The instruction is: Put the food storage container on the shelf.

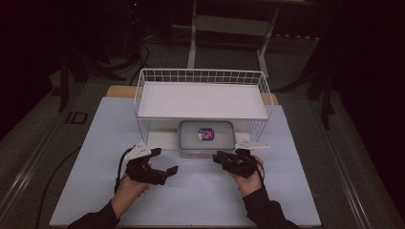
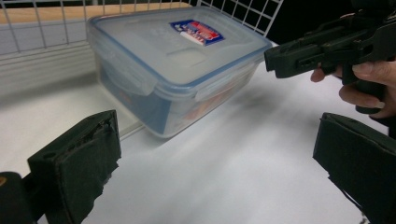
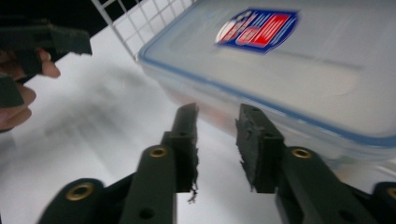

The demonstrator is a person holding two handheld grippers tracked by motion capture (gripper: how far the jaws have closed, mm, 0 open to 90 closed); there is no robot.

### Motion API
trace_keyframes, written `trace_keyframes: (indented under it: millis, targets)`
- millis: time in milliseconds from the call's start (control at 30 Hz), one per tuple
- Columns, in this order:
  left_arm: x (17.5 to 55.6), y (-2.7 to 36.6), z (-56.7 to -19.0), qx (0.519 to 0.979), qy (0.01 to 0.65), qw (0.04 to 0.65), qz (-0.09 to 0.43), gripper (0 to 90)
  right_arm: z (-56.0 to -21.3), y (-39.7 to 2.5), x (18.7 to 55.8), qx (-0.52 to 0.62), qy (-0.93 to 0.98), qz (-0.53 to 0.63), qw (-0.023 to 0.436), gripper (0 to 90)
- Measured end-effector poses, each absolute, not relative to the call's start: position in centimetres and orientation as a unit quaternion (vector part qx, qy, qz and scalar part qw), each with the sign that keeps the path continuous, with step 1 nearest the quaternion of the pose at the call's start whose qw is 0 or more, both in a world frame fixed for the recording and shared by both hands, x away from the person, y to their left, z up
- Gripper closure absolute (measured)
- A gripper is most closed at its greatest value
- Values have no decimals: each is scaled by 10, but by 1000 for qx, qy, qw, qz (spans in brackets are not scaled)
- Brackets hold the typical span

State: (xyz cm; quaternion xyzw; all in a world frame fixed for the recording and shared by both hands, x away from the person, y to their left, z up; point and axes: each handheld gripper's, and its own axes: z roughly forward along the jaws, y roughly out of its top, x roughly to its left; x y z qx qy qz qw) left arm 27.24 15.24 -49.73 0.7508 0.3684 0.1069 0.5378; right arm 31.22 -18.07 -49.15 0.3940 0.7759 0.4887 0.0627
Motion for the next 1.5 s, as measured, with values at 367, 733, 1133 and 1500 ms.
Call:
trace_keyframes:
  millis: [367, 733, 1133, 1500]
  targets:
    - [270, 154, -502, 742, 366, 547, 127, 7, -505, -163, 324, 388, 799, 458, 48, 898]
    - [271, 154, -505, 742, 367, 547, 123, 7, -508, -157, 342, 404, 789, 457, 73, 899]
    - [270, 153, -507, 742, 366, 548, 121, 7, -509, -143, 366, 411, 784, 455, 98, 899]
    - [270, 155, -507, 740, 368, 550, 120, 7, -504, -137, 380, 415, 776, 465, 99, 899]
